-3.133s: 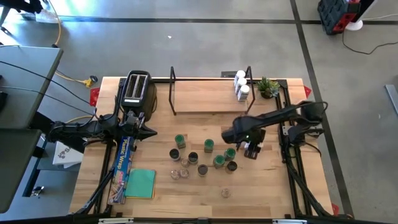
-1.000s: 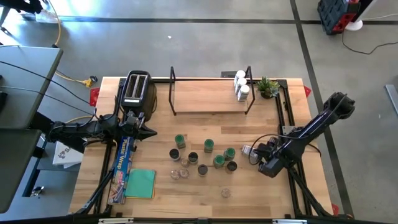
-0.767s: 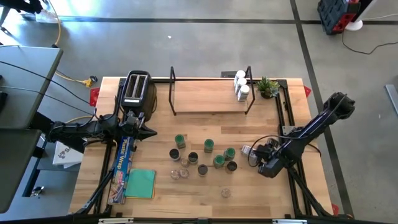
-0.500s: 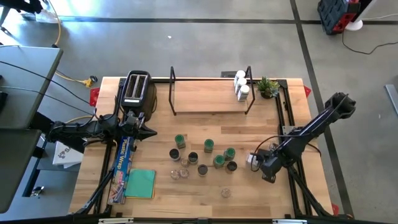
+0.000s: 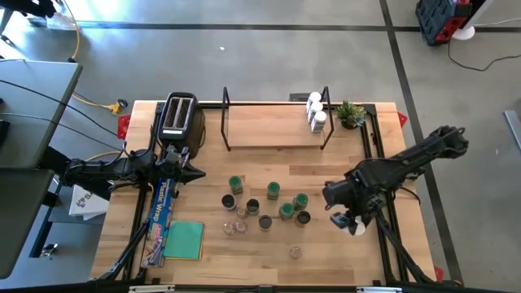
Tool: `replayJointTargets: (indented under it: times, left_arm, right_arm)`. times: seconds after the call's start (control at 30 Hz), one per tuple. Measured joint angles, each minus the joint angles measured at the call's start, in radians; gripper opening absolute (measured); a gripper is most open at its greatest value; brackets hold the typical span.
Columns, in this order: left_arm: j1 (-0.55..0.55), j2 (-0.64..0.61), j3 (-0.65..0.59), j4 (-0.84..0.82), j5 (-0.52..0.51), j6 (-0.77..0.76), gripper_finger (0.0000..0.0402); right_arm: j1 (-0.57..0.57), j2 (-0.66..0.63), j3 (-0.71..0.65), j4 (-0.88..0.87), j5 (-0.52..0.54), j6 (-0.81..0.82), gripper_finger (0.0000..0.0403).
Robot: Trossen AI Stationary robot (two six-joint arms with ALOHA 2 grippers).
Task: Shelf spices
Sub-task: Put the white seasoning bottle on the shelf and align it with the other white seasoning bottles
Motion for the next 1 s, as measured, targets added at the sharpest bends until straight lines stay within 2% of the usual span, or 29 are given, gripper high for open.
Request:
replayJointTargets:
  times: [0.23, 0.4, 0.5, 0.67, 0.8, 1.0]
  left_arm:
    - [0.0, 0.0, 0.0, 0.0, 0.0, 0.0, 0.0]
    - [0.0, 0.0, 0.0, 0.0, 0.0, 0.0, 0.0]
    - [0.0, 0.0, 0.0, 0.0, 0.0, 0.0, 0.0]
    - [0.0, 0.0, 0.0, 0.0, 0.0, 0.0, 0.0]
    - [0.0, 0.0, 0.0, 0.0, 0.0, 0.0, 0.0]
    - [0.0, 0.0, 0.0, 0.0, 0.0, 0.0, 0.0]
  right_arm:
    - [-0.113, 0.065, 0.0, -0.038, -0.027, -0.044, 0.0193]
    - [-0.213, 0.142, 0.0, -0.05, -0.051, -0.177, 0.0193]
    - [-0.269, 0.191, 0.0, -0.061, -0.091, -0.269, 0.0214]
    - [-0.334, 0.241, 0.0, -0.092, -0.087, -0.383, 0.0233]
    - [-0.367, 0.241, 0.0, -0.091, -0.065, -0.397, 0.0236]
    - [-0.367, 0.234, 0.036, -0.14, -0.005, -0.456, 0.0239]
